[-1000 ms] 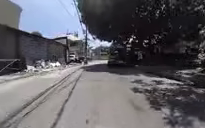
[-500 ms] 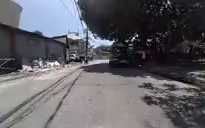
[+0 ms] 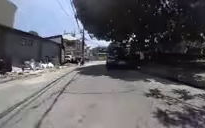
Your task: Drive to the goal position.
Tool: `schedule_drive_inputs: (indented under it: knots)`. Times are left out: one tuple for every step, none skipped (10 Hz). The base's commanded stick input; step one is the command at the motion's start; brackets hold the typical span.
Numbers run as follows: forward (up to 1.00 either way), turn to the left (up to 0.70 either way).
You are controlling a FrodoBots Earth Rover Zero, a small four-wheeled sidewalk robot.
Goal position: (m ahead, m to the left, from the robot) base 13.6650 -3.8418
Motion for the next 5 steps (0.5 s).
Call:
schedule_drive_inputs:
  knots:
    - [1.0, -0.03]
    - [1.0, -0.04]
    - [1.0, -0.02]
    - [1.0, 0.0]
    - [1.0, 0.0]
